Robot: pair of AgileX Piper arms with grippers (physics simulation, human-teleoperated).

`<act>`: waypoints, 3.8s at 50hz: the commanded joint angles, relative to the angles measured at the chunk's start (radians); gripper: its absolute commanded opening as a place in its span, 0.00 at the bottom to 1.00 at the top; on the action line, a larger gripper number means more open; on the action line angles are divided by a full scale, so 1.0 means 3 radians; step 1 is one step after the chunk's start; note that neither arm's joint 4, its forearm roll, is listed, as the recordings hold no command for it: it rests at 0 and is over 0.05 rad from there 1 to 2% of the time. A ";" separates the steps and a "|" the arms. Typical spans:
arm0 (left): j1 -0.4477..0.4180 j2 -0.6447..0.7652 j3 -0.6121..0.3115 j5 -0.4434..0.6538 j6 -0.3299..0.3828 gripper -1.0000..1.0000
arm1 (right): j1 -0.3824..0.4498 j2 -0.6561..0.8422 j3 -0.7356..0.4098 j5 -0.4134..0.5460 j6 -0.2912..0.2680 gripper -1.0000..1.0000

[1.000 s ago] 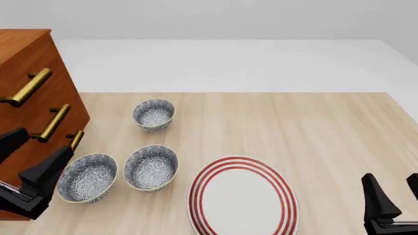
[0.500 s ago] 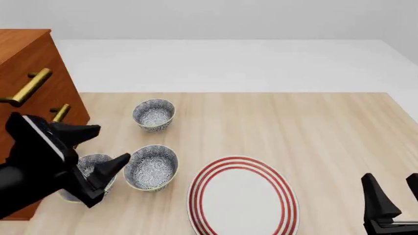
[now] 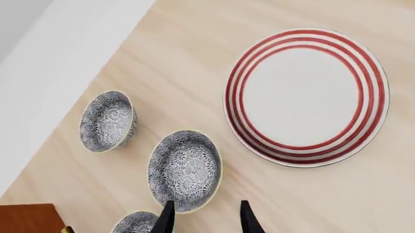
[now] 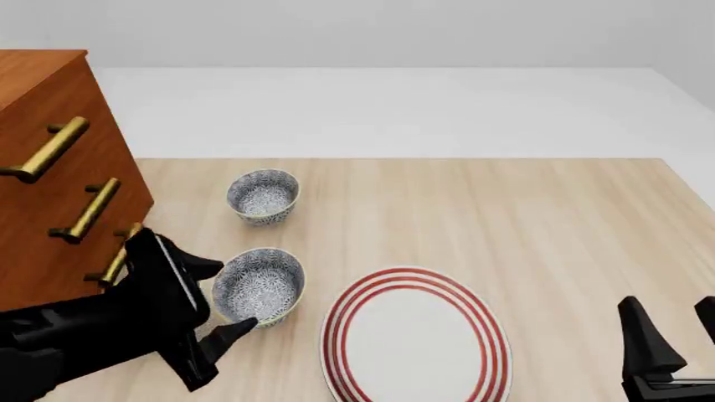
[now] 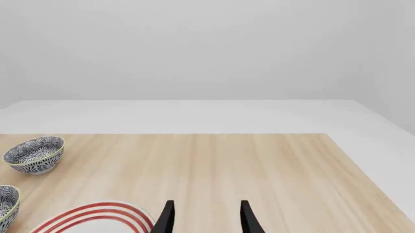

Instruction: Pick up the bowl and put it in the middle on the plate.

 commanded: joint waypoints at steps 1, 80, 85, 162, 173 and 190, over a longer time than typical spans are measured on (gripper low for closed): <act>0.0004 0.0184 0.0046 0.0035 0.0230 1.00 | 0.0000 0.0000 0.0000 0.0000 0.0000 1.00; 0.0233 0.1514 0.0214 -0.0930 0.0813 1.00 | 0.0000 0.0001 0.0000 0.0000 0.0001 1.00; 0.0200 0.1602 0.0238 -0.1010 0.0806 1.00 | 0.0000 0.0001 0.0000 -0.0001 0.0001 1.00; 0.0069 0.1589 -0.0048 -0.0814 0.0985 0.00 | 0.0000 0.0002 0.0000 -0.0001 0.0001 1.00; -0.0065 0.1439 -0.0130 -0.0652 0.0979 0.00 | 0.0001 0.0000 0.0000 0.0000 -0.0001 1.00; -0.0609 0.1539 -0.0749 -0.0286 0.0639 0.00 | 0.0000 -0.0002 0.0000 0.0001 -0.0002 1.00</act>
